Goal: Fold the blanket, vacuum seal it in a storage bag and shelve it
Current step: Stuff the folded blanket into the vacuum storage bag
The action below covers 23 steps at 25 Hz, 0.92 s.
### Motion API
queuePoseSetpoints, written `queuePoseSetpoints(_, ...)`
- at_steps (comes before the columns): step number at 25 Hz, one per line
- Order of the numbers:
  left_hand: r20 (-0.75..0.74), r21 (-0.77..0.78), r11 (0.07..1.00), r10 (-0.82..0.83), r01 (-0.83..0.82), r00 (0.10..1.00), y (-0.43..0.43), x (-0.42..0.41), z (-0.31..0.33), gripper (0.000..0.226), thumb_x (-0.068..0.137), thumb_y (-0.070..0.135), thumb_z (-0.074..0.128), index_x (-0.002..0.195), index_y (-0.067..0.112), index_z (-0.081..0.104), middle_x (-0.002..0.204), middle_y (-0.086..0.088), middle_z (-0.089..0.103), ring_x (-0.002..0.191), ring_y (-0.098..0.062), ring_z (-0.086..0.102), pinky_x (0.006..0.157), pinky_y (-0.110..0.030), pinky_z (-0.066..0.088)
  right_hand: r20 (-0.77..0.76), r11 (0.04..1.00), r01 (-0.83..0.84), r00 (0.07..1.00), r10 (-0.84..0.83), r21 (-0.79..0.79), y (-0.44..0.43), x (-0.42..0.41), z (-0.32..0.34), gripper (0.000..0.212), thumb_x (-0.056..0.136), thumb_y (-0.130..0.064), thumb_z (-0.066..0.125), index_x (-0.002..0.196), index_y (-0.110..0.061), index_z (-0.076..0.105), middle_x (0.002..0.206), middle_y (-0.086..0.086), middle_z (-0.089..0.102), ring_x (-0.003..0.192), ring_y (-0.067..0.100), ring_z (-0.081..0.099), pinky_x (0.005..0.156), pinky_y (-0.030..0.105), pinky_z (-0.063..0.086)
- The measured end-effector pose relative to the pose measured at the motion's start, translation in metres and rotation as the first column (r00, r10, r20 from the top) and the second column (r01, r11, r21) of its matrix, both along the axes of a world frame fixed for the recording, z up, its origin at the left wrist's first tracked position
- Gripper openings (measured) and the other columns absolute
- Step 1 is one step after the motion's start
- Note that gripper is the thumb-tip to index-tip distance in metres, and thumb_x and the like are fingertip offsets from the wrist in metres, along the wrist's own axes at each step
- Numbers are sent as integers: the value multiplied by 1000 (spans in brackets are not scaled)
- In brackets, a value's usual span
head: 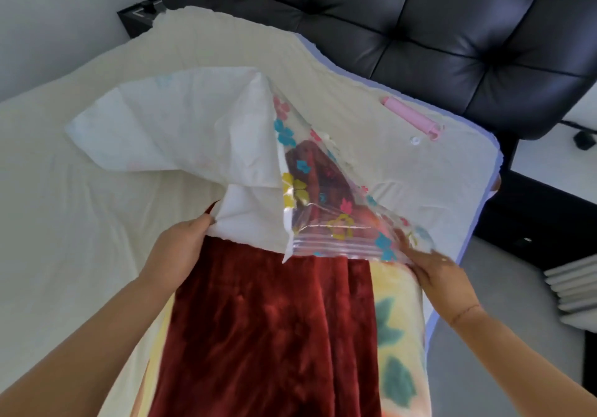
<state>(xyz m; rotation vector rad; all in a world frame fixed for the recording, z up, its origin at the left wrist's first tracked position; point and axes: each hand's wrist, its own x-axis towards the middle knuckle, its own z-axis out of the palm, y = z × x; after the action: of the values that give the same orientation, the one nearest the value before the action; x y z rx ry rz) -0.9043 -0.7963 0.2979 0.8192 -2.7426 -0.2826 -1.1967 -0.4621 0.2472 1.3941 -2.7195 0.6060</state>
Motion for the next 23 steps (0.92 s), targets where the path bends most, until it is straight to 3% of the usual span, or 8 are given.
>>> queuePoseSetpoints(4,-107,242,954,206,-175,973,28,40,19,27,88,-8,54,79,17,49,51,10,43,53,-2,52,51,-10,34,24,990,5,1000,-2,-144,41,52,20,34,87,-30,40,109,-25,66,80,-2,74,69,19,66,46,26,50)
queuePoseSetpoints(10,-131,328,912,303,-248,944,47,47,21,26,90,-6,54,93,20,59,71,0,63,61,-10,57,59,-9,36,-60,958,-81,996,67,-274,85,127,16,34,103,-37,27,113,-25,57,104,-1,72,90,11,56,75,21,43)
queuePoseSetpoints(12,-67,434,870,289,-233,955,45,42,24,37,87,-13,48,105,16,61,95,0,66,89,-19,62,74,-4,37,-53,961,-112,993,102,-254,80,139,11,36,103,-36,27,113,-20,57,105,3,72,95,11,56,83,18,42)
queuePoseSetpoints(14,-147,748,630,466,-210,873,52,37,31,53,84,-17,41,120,19,57,110,4,62,104,-10,58,89,-10,38,-74,957,-131,990,116,-259,69,142,6,37,101,-33,33,111,-16,64,107,6,72,97,12,56,86,20,42)
queuePoseSetpoints(16,-106,980,185,810,-79,577,75,33,46,31,92,-1,44,118,12,56,100,1,59,94,-8,58,84,-21,43,-99,957,-135,989,112,-257,57,143,0,47,102,-34,32,105,-10,72,105,8,73,97,13,55,82,25,42)
queuePoseSetpoints(17,42,998,-58,881,21,471,90,31,54,18,97,13,45,110,7,55,97,-4,58,90,-12,57,82,-25,43,-108,957,-136,988,112,-257,52,145,-1,54,103,-37,27,103,-8,73,104,8,73,96,13,54,82,26,42)
queuePoseSetpoints(19,238,892,-390,836,230,494,115,24,62,39,98,34,47,108,-4,53,105,-17,60,98,-22,58,89,-33,45,-120,956,-135,987,107,-262,48,150,0,63,103,-40,22,101,-6,74,103,8,73,96,14,54,81,27,41)
queuePoseSetpoints(23,183,754,-516,760,407,624,131,8,74,60,91,48,51,120,-5,55,110,-19,69,106,-24,62,79,-31,58,-149,962,-124,985,89,-245,48,152,1,67,103,-41,18,99,-6,75,101,7,74,91,16,60,77,26,43)
